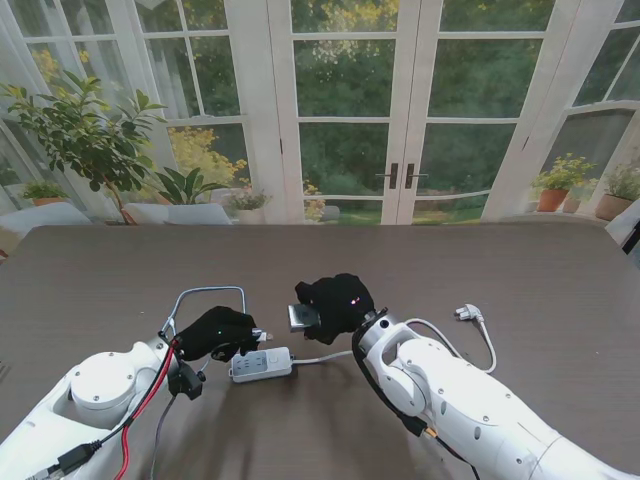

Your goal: Set up the charging station

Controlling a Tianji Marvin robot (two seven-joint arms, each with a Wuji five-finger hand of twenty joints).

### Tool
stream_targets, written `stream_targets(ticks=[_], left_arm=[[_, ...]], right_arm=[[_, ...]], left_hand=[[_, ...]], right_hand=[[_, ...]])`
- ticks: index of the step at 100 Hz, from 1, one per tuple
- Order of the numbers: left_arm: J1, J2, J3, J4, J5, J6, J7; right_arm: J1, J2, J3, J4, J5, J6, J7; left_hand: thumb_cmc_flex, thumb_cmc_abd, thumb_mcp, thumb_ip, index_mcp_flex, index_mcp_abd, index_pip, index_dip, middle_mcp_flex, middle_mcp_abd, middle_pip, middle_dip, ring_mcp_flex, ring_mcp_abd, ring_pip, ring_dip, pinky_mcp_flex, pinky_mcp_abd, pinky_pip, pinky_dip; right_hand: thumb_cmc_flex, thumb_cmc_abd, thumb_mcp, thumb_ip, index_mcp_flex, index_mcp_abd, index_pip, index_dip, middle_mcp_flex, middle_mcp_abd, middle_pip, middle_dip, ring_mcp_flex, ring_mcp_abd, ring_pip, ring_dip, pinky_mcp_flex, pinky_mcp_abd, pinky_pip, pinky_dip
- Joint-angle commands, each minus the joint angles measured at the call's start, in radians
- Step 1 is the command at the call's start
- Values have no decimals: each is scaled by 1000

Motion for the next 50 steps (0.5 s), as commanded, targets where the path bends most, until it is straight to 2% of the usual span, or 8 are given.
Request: stream_targets(ticks=[1, 50], left_arm=[[-4, -5, 2, 2, -5, 2, -21], [-14, -7, 11, 9, 4, 3, -10]], right_arm=[[-8, -7, -5, -15, -8, -7, 9], [-18, -13, -5, -28, 13, -18, 21]], left_hand=[[37, 36, -19, 51, 26, 1, -2, 11, 62, 19, 10, -5, 10, -87, 101, -4, 66, -212, 286, 17], [41, 37, -28, 55, 27, 3, -6, 9, 62, 22, 11, -6, 10, -87, 101, -4, 66, -210, 286, 17]], right_hand=[[196, 143, 168, 121, 66, -171, 296, 85, 16, -11, 60, 27, 60, -17, 35, 23, 14, -18, 41, -6], [198, 145, 164, 123, 66, -171, 295, 86, 16, -8, 59, 29, 60, -17, 43, 25, 15, -21, 42, -1]])
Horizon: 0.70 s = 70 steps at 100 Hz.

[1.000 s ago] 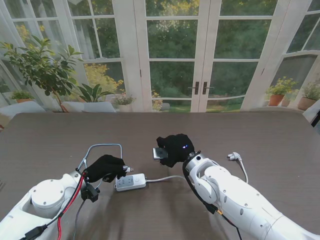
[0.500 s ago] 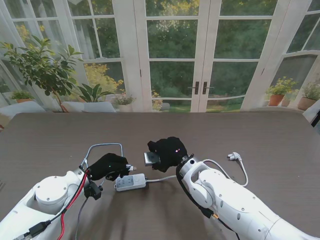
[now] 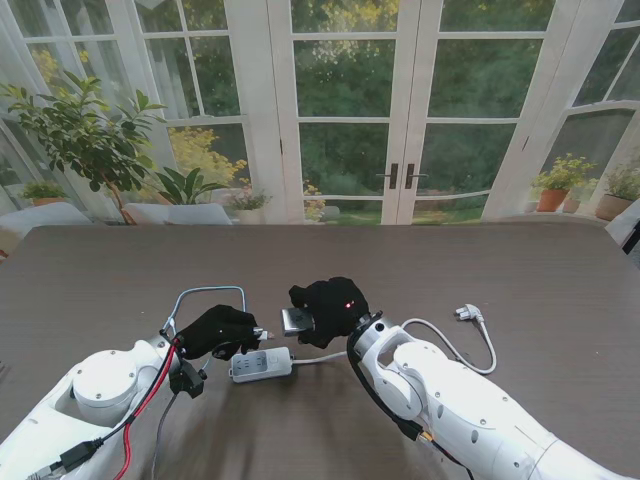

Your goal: Set up the charging station

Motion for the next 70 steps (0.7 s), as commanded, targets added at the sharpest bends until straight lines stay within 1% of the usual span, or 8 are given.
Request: stream_targets(ticks=[1, 29, 70], left_arm=[[-3, -6, 3, 2, 1, 2, -15], [-12, -10, 12, 12, 7, -9, 4], [-17, -19, 22, 15, 19, -10, 49]], right_arm=[[-9, -6, 1, -13, 5, -9, 15], [-15, -10, 3, -15, 13, -24, 5], [-7, -18, -7, 10, 22, -42, -23]], left_hand=[[33, 37, -14, 55, 27, 3, -2, 9, 62, 22, 12, -6, 10, -87, 101, -4, 66, -209, 286, 17], [33, 35, -14, 55, 27, 3, -2, 9, 62, 20, 13, -6, 10, -87, 101, -4, 65, -209, 286, 15], [28, 33, -10, 55, 30, 2, -1, 7, 64, 19, 13, -8, 10, -87, 100, -4, 66, -209, 286, 17]], right_hand=[[197, 145, 164, 122, 66, -170, 295, 86, 16, -9, 59, 25, 60, -17, 33, 18, 15, -21, 42, -1], [197, 146, 163, 123, 66, -170, 295, 86, 16, -7, 59, 26, 60, -17, 36, 19, 14, -17, 42, 1], [198, 146, 162, 123, 66, -168, 295, 87, 16, -6, 58, 28, 59, -16, 36, 18, 12, -17, 39, 3]])
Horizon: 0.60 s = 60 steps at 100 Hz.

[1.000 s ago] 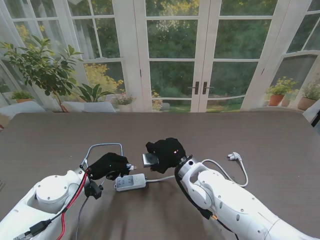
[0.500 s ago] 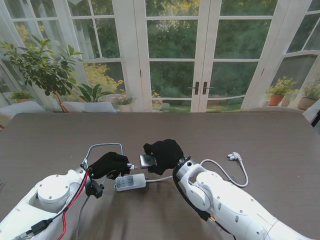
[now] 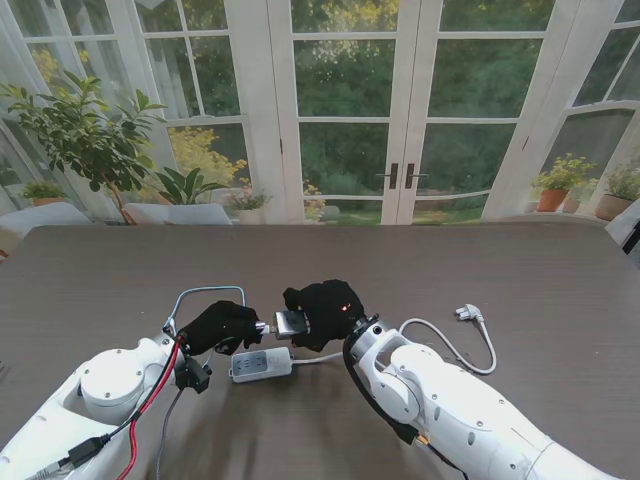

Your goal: Set up the charging station

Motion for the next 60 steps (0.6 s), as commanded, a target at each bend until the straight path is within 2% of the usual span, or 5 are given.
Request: stream_targets(ticks=[1, 60], left_arm=[[0, -8, 1, 2, 3, -1, -12], [2, -15, 5, -4, 13, 9, 23]], right_arm=[[0, -5, -3, 1, -3, -8, 7], [-7, -3, 5, -1, -4, -17, 3]], left_hand=[[28, 33, -9, 54, 30, 0, -1, 7, 64, 18, 14, -8, 10, -86, 100, -4, 65, -209, 286, 17], [26, 30, -3, 53, 33, 3, -1, 6, 67, 19, 13, -10, 10, -86, 99, -4, 65, -209, 286, 20]], right_hand=[[198, 146, 162, 123, 66, -168, 295, 87, 16, -9, 57, 26, 59, -16, 27, 18, 12, -17, 39, 3], [198, 146, 160, 124, 66, -168, 294, 87, 16, -9, 55, 28, 59, -17, 28, 18, 9, -17, 34, 6]])
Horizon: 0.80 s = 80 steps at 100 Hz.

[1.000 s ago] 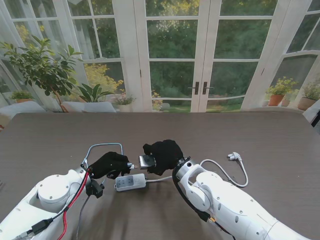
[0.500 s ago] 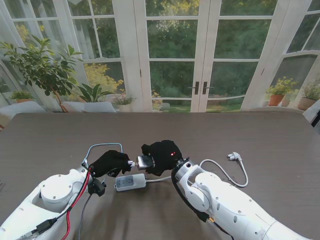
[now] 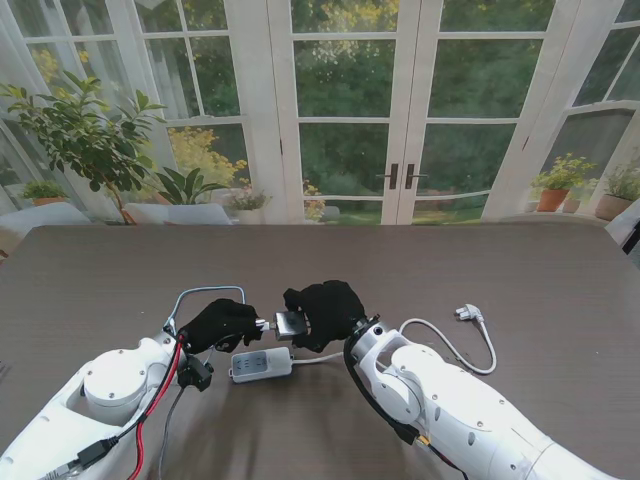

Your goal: Set up the charging station

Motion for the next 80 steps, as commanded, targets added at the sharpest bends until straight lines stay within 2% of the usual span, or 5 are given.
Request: stream_targets(ticks=[1, 55, 80], left_arm=[[2, -7, 3, -3, -1, 5, -17], [-6, -12, 16, 3, 2, 7, 4], [-7, -16, 24, 3, 8, 10, 21]], right_arm=[[-5, -3, 1, -6, 1, -4, 11], [-5, -7, -1, -9, 6, 6, 9], [-7, -8, -5, -19, -1, 36, 6]], left_hand=[[26, 31, -3, 53, 33, 4, -1, 6, 67, 19, 13, -9, 9, -86, 99, -4, 65, -209, 286, 20], [26, 32, -7, 55, 32, 1, -4, 6, 69, 14, 11, -11, 9, -86, 99, -4, 65, -212, 286, 20], [29, 28, -3, 55, 35, 6, -3, 6, 72, 15, 12, -12, 9, -86, 99, -4, 66, -214, 286, 22]], right_hand=[[198, 147, 160, 123, 66, -168, 294, 87, 16, -10, 55, 19, 60, -16, 28, 18, 9, -17, 34, 6], [197, 149, 157, 124, 66, -168, 294, 87, 17, -10, 54, 20, 60, -17, 36, 21, 9, -17, 33, 8], [197, 152, 153, 125, 65, -161, 293, 89, 18, -7, 54, 20, 60, -17, 44, 24, 11, -12, 30, 10]])
